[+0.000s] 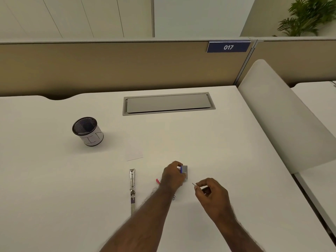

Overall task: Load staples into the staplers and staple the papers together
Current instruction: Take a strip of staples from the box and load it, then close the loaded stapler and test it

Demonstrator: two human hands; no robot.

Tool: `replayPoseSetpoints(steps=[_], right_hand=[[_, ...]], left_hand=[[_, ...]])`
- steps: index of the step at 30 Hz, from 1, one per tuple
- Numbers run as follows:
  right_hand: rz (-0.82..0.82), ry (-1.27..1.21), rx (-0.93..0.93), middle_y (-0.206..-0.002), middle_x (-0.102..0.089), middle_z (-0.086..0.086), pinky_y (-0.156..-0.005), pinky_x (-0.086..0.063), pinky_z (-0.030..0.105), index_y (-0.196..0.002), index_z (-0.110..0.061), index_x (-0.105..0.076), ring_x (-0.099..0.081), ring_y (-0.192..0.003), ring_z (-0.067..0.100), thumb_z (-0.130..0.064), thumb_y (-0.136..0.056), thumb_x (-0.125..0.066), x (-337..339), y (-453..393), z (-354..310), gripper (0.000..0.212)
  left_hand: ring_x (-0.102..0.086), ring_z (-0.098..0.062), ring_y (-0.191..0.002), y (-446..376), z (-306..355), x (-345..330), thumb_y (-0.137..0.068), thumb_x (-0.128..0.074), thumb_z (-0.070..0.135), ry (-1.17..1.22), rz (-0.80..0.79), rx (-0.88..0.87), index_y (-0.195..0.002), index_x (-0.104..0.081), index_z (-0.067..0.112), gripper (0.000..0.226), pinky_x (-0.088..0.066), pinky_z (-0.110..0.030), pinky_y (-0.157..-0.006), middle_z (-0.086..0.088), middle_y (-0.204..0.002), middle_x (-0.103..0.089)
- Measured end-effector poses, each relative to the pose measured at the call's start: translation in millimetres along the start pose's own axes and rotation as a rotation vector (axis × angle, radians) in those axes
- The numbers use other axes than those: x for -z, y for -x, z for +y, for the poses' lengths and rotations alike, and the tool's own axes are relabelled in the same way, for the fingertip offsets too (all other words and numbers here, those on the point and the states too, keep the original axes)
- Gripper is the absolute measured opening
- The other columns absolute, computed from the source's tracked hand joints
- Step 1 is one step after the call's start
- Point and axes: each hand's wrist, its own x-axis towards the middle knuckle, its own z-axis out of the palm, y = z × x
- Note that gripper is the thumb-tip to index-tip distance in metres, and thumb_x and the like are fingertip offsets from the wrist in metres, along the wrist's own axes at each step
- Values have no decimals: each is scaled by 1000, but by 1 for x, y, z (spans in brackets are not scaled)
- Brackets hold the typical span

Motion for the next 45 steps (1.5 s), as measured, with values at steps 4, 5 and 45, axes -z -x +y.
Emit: replayPoseSetpoints(steps=[4,5,45], right_hand=[[-19,19,-6,-81,-67,-16,-58,-49,9,-76,-33,-62,-64,-73,-3,-19,-82,-74,2,-1,1,20],[-20,19,-10,-81,-67,-16,-58,-49,8,-76,-33,-62,-64,-72,-3,-19,-82,-74,2,-1,1,19],[-635,128,219,-83,-64,-17,-67,-41,8,-93,-31,-74,-59,-76,-4,-22,-83,-70,-133,-30,-95,14]], left_hand=[[-68,-31,-96,-5,-5,-9,-85,-66,13,-49,43,-11,-125,-57,13,41,-59,-39,-80,-11,-121,-63],[-65,-31,-104,-7,-6,-11,-85,-66,13,-68,56,-25,-129,-55,12,45,-56,-39,-88,-12,-125,-59],[-72,-31,-73,68,-88,168,-89,-70,13,524,-63,14,-106,-57,7,23,-60,-32,-64,-22,-85,-74]])
